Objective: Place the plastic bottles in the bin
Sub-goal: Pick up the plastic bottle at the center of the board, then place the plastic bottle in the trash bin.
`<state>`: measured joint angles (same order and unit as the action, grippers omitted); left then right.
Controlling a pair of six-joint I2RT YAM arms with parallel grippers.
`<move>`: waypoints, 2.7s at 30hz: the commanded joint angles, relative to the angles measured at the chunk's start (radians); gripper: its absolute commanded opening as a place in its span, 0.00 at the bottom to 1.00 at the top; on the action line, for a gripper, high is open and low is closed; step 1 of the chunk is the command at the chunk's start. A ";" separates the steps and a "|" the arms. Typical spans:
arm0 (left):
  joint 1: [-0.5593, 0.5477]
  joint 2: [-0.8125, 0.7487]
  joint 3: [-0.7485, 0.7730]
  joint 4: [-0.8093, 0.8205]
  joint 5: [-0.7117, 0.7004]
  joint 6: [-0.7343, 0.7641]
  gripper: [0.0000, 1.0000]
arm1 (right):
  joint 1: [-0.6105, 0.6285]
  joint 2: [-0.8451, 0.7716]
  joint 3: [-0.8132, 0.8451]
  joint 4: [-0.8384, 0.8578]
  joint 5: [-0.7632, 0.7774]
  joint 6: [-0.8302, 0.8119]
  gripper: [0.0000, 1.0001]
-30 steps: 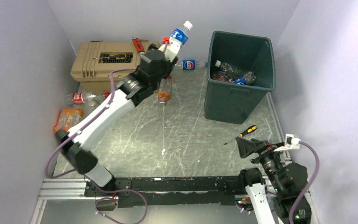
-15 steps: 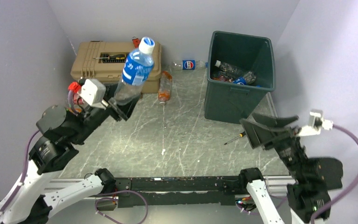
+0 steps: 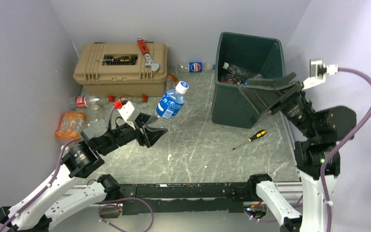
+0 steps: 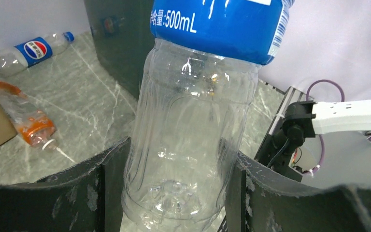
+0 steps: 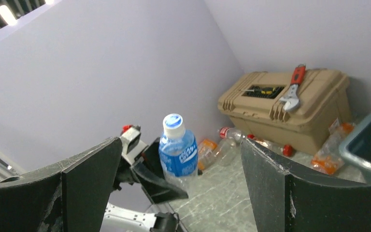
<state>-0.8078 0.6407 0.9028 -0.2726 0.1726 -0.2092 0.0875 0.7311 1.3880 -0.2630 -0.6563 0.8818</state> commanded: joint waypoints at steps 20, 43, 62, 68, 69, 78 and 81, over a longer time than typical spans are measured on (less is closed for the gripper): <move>-0.001 -0.069 -0.096 0.181 0.008 -0.072 0.38 | 0.850 0.351 0.079 0.096 0.589 -0.454 0.95; 0.000 -0.128 -0.080 0.075 -0.059 -0.110 0.98 | 0.887 0.422 0.135 0.150 0.594 -0.439 0.00; 0.000 -0.301 -0.162 -0.103 -0.529 -0.172 0.99 | 0.717 0.387 0.228 0.480 1.667 -1.261 0.00; -0.001 -0.224 -0.126 -0.205 -0.532 -0.207 0.99 | 0.341 0.512 0.324 -0.061 1.369 -0.753 0.00; -0.001 -0.213 -0.124 -0.217 -0.531 -0.216 0.99 | 0.305 0.533 0.324 -0.090 1.330 -0.722 0.00; -0.001 -0.125 -0.093 -0.289 -0.566 -0.260 1.00 | 0.110 0.710 0.272 -0.203 1.079 -0.562 0.00; -0.001 -0.122 -0.100 -0.277 -0.553 -0.262 0.99 | 0.102 0.717 0.257 -0.209 1.039 -0.542 0.30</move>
<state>-0.8085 0.5144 0.7643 -0.5537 -0.3660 -0.4480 0.1970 1.4612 1.6508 -0.4557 0.4881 0.2646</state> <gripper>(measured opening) 0.994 0.409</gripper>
